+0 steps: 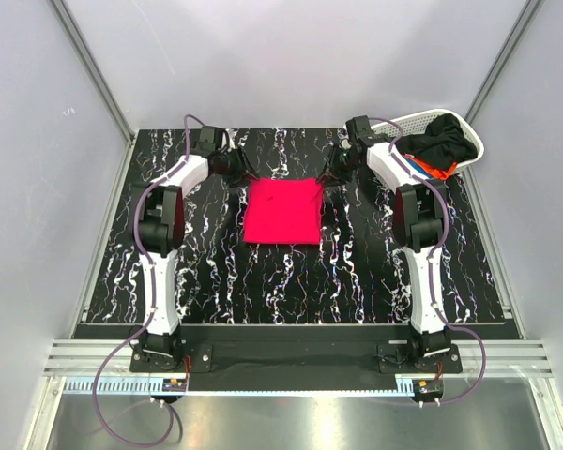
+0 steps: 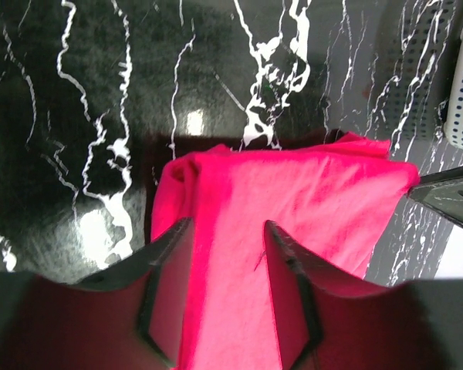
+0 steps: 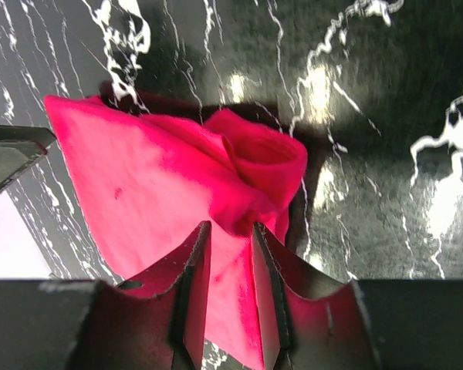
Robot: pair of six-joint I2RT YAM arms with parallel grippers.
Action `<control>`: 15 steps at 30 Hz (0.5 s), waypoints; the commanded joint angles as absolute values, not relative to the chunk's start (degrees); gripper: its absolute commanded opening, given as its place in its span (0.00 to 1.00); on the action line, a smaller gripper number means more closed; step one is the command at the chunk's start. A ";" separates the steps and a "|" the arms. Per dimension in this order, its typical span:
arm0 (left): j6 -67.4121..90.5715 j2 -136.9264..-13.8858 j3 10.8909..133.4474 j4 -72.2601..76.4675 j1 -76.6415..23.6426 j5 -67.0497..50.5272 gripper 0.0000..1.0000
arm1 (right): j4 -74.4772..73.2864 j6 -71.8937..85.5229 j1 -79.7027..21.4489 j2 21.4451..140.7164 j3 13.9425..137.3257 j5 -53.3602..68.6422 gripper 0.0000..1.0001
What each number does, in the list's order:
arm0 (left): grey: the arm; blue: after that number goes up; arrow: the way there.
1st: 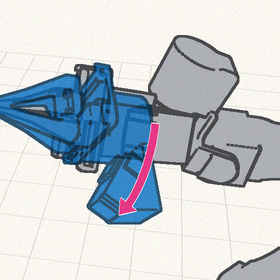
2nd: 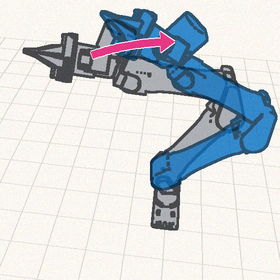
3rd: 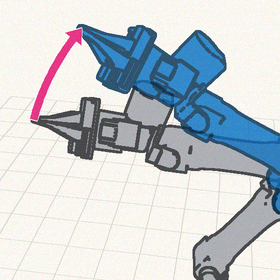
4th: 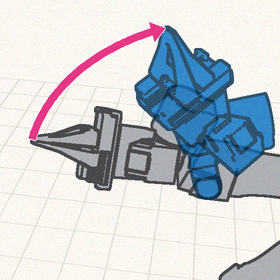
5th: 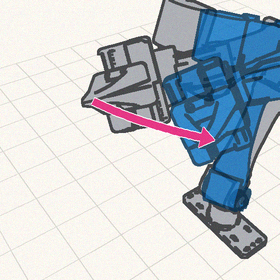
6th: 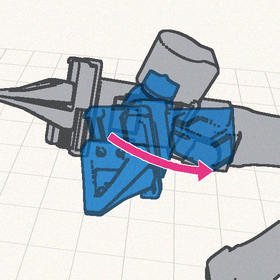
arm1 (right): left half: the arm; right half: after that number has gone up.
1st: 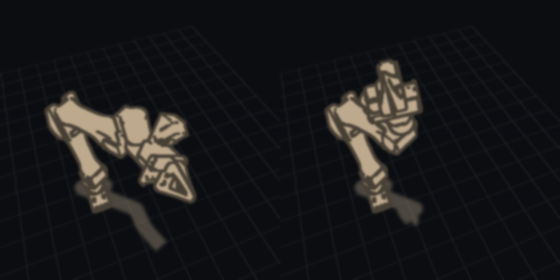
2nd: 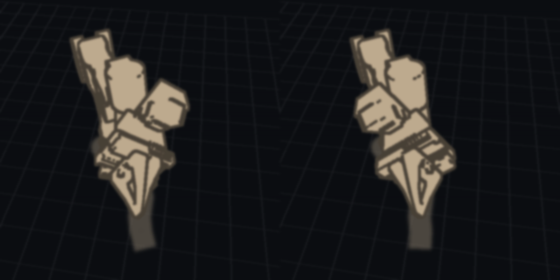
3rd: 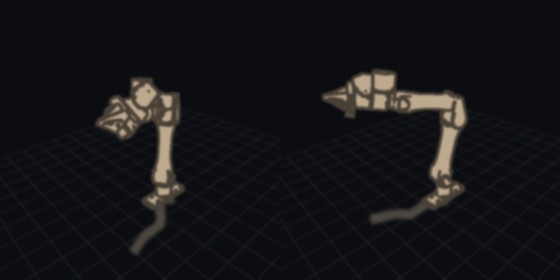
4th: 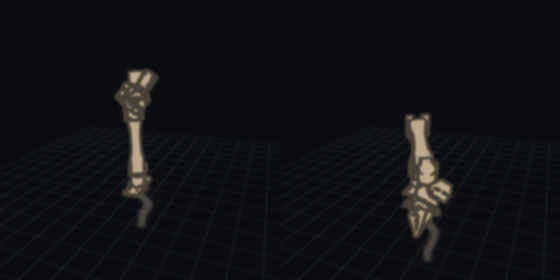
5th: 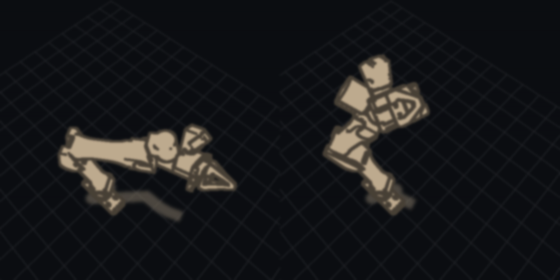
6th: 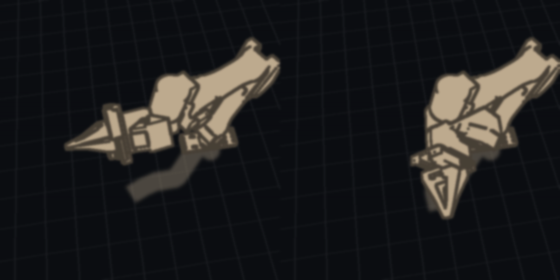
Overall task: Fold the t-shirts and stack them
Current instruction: Fold the tshirt
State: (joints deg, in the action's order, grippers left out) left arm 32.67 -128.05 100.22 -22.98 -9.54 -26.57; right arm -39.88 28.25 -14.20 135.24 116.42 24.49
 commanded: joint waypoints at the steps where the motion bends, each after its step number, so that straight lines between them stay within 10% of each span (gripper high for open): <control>1: 32.52 -129.02 103.27 -21.45 -9.49 -27.69 0.42 | -40.16 27.51 -13.97 137.10 121.19 23.82 0.34; 6: 33.13 -130.08 104.50 -21.36 -9.40 -27.51 0.33 | -41.92 28.12 -13.89 140.18 125.68 23.91 0.26; 11: 33.66 -131.39 105.29 -21.36 -8.79 -26.46 0.00 | -43.33 28.48 -13.54 141.33 129.20 21.54 0.00; 15: 32.96 -129.91 104.50 -21.36 -7.91 -23.21 0.00 | -43.24 27.95 -13.27 141.15 129.72 20.04 0.00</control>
